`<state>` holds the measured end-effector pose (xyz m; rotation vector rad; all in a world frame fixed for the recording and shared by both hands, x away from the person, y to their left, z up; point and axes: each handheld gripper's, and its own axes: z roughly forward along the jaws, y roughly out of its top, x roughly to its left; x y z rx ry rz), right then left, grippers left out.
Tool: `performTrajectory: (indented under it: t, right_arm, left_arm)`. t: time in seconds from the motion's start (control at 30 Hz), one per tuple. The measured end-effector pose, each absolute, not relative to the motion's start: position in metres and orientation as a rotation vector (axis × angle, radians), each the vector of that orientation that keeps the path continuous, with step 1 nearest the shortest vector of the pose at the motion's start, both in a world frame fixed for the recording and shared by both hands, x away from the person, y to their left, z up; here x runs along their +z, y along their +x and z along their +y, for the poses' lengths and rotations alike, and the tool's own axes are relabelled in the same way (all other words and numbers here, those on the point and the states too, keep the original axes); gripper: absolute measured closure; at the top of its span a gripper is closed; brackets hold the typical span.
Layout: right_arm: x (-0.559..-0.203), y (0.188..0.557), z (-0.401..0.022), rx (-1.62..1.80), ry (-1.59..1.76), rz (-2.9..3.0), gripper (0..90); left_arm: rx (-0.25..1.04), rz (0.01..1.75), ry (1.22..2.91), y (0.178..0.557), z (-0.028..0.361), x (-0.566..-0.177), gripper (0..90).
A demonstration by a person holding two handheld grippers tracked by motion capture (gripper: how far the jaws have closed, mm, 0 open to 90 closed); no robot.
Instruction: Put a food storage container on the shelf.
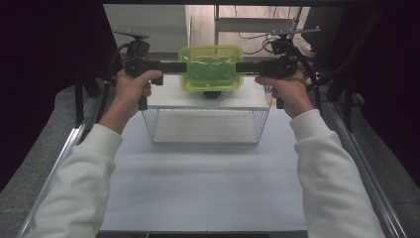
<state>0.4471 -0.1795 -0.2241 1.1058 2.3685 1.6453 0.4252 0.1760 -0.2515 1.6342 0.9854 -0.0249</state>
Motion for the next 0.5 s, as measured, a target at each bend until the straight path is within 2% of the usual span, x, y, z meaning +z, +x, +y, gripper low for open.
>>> performTrajectory:
  t: [0.5]
  right_arm:
    - [-0.234, 0.488, -0.177, 1.595, 1.319, 2.398, 78.2]
  left_arm:
    - [-0.101, 1.086, 1.613, 0.459, 0.174, -0.265, 78.7]
